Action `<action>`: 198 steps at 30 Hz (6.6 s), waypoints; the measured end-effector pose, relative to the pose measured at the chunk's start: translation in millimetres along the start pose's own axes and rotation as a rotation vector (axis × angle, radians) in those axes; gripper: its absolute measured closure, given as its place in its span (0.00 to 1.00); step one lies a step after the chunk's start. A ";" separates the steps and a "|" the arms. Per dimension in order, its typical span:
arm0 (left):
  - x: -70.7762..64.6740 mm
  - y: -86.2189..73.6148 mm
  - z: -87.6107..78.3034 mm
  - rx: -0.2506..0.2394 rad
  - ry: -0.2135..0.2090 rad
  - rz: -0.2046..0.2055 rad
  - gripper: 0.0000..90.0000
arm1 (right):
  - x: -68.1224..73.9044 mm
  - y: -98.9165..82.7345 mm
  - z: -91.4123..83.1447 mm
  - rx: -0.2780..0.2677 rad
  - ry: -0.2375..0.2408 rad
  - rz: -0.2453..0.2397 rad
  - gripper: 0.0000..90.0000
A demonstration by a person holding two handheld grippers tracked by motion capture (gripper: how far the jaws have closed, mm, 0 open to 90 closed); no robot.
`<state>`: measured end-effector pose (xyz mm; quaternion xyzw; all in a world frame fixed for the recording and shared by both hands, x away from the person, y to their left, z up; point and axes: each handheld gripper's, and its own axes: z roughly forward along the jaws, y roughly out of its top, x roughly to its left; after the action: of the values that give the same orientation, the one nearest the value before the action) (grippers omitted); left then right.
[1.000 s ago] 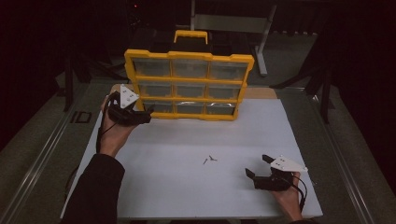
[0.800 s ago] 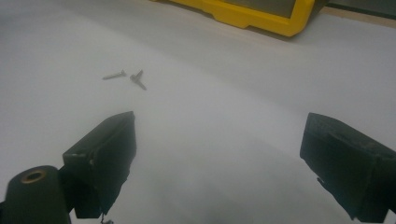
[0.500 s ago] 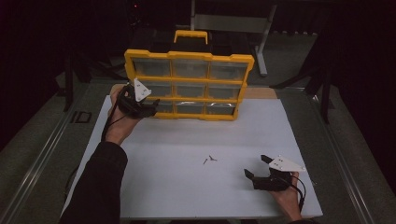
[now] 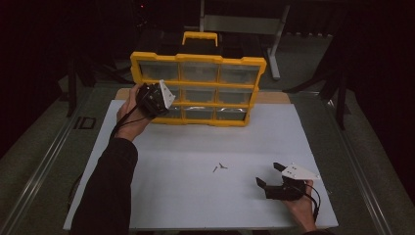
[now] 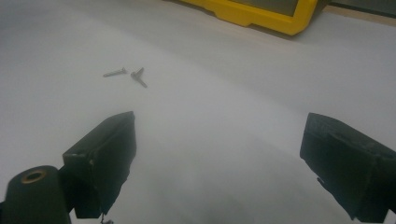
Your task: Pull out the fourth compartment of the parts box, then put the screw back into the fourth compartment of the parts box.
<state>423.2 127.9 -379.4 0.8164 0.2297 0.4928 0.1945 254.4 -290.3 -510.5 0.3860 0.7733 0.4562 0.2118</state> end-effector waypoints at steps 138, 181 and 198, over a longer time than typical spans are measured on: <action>-50.3 -15.1 -45.8 0.101 0.212 0.574 0.85 | 1.0 -3.9 0.4 0.037 0.009 -0.010 0.12; -79.5 -35.6 -66.0 0.072 0.073 0.401 0.55 | 0.7 -3.4 2.1 0.035 0.012 -0.006 0.12; -79.8 -63.7 -68.3 0.071 -0.184 -0.078 0.43 | 0.3 -1.8 4.1 0.029 0.026 0.003 0.12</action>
<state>317.9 141.1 -441.2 0.8550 0.2598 0.3993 0.2048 256.2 -288.4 -514.1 0.3841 0.7821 0.4500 0.1954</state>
